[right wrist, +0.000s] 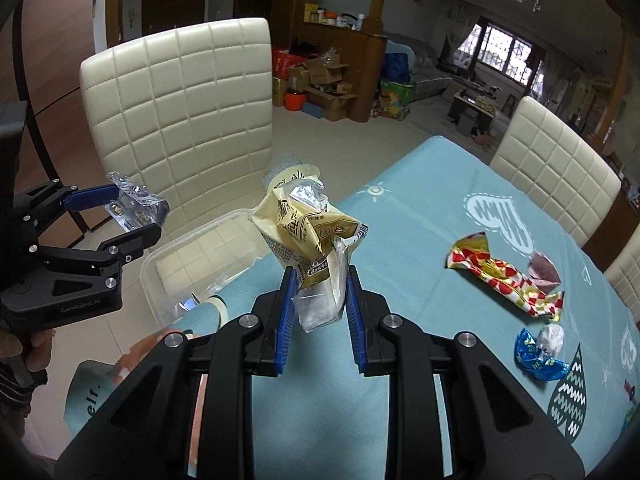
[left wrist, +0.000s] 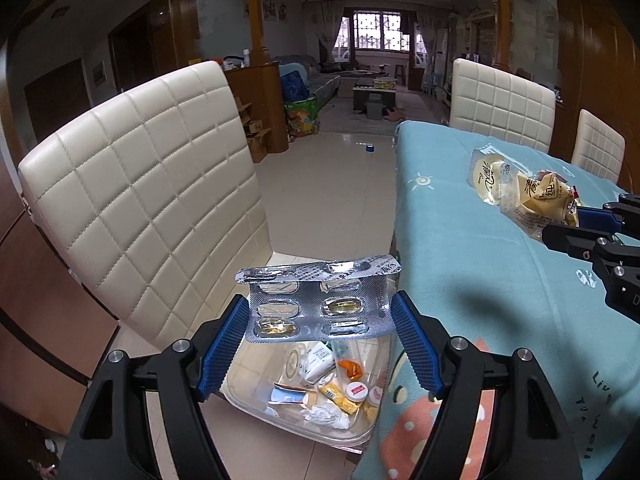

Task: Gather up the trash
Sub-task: 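Drop the blister pack into the bin with left while right carries the beige wrapper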

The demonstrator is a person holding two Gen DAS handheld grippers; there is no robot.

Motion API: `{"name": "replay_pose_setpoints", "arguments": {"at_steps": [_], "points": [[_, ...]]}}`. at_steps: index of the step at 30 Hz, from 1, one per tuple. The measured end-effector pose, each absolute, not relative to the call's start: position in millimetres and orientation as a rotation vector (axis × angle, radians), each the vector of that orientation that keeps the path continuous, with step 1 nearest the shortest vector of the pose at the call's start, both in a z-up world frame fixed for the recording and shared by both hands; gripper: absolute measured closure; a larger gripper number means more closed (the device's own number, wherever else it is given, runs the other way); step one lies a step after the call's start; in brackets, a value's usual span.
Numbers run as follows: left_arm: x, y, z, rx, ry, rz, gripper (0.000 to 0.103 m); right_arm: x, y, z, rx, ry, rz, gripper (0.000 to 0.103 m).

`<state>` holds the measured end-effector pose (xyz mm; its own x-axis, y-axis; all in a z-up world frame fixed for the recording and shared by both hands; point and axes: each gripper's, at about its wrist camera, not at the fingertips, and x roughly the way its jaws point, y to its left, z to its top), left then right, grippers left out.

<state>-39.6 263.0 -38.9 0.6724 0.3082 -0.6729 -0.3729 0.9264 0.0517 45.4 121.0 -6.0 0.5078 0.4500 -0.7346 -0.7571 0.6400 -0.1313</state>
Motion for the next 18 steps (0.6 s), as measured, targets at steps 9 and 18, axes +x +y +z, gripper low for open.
{"name": "replay_pose_setpoints", "arguments": {"at_steps": [9,18], "points": [[-44,275,-46,-0.099,0.749,0.400,0.031,40,156,-10,-0.515,0.717,0.798,0.077],[-46,298,-55,-0.211,0.761,0.357,0.016,40,177,-14,-0.528,0.726,0.812,0.074]]}}
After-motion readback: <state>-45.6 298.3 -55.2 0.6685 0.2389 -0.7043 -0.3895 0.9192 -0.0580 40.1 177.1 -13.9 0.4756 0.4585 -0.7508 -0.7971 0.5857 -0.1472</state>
